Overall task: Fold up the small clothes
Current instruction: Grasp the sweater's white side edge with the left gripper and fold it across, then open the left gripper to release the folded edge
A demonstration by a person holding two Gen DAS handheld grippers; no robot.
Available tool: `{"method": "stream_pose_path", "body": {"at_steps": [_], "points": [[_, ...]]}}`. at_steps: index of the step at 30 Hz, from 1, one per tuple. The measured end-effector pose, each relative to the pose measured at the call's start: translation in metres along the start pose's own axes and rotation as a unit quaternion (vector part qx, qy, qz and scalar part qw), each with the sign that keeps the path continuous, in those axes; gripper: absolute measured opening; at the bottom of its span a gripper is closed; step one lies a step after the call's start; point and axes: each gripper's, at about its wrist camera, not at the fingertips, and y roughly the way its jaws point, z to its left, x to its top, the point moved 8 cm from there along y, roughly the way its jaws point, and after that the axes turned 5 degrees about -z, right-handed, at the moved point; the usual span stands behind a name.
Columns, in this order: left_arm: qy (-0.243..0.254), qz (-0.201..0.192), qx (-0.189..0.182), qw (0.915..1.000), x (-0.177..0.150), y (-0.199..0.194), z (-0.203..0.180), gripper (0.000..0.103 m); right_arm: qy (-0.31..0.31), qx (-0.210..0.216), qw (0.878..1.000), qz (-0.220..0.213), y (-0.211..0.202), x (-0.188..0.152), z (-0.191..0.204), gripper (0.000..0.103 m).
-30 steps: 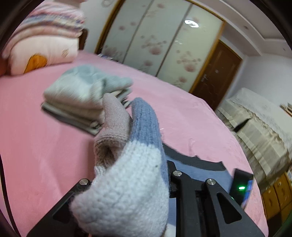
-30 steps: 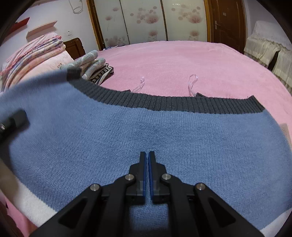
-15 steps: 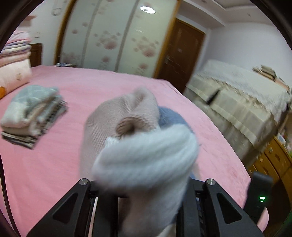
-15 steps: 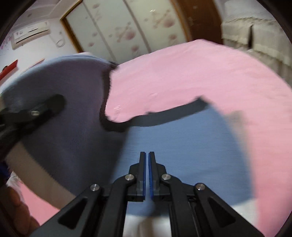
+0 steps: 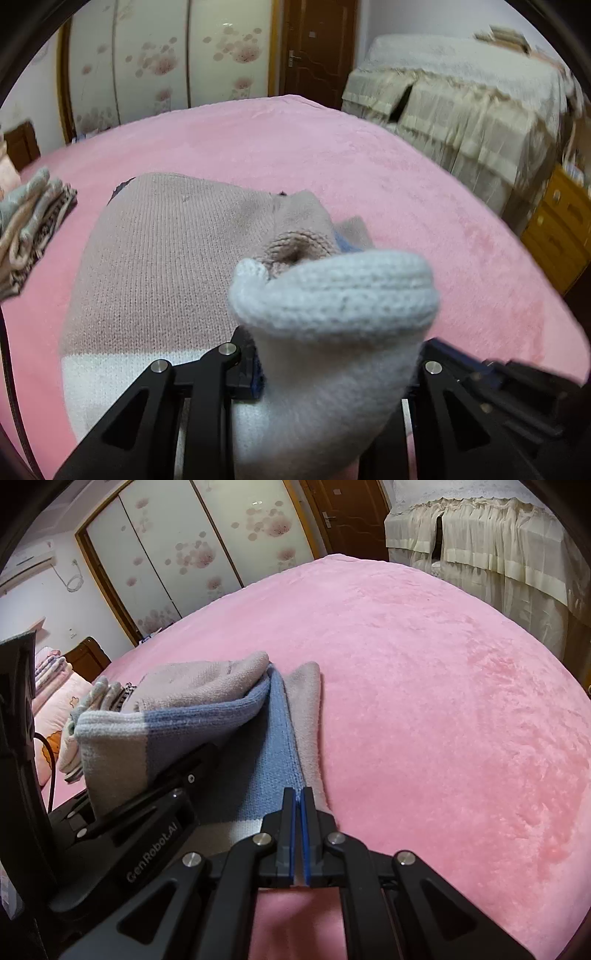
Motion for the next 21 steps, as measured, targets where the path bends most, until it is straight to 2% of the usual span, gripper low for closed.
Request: {"method": "stream_pose_path", "body": {"at_steps": [2, 5, 8, 10, 12, 14, 17, 19, 21], "points": [[-0.020, -0.020, -0.012, 0.9995, 0.013, -0.009, 0.001, 0.024, 0.002, 0.006, 1.000, -0.007, -0.006, 0.005, 0.001, 0.003], [-0.021, -0.037, -0.027, 0.9988, 0.025, -0.016, -0.005, 0.024, 0.004, 0.007, 1.000, -0.022, -0.013, 0.012, -0.002, 0.003], [-0.008, -0.035, -0.035, 0.9988, 0.026, -0.011, -0.019, 0.024, -0.001, -0.003, 0.999, -0.034, -0.022, 0.015, -0.005, 0.003], [0.007, -0.025, -0.026, 0.9993, 0.019, -0.004, -0.026, 0.025, -0.002, -0.010, 0.999, -0.035, -0.025, 0.015, -0.010, 0.003], [0.022, 0.003, -0.023, 0.9995, 0.007, 0.007, -0.032, 0.044, 0.000, -0.018, 0.999, -0.029, -0.024, 0.012, -0.017, 0.003], [0.040, 0.021, -0.021, 0.9988, -0.005, 0.012, -0.034, 0.051, 0.003, -0.026, 0.999, -0.021, -0.023, 0.010, -0.024, 0.003], [0.060, 0.010, -0.029, 0.9978, -0.008, -0.001, -0.038, 0.063, 0.017, -0.021, 1.000, -0.013, -0.024, 0.006, -0.031, 0.003], [0.051, 0.013, -0.045, 0.9976, -0.008, -0.013, -0.035, 0.070, 0.020, -0.023, 0.999, -0.015, -0.028, 0.009, -0.034, 0.003], [0.022, 0.015, -0.076, 0.9968, -0.007, -0.029, -0.029, 0.080, 0.023, -0.024, 0.999, -0.016, -0.031, 0.011, -0.036, 0.003]]}}
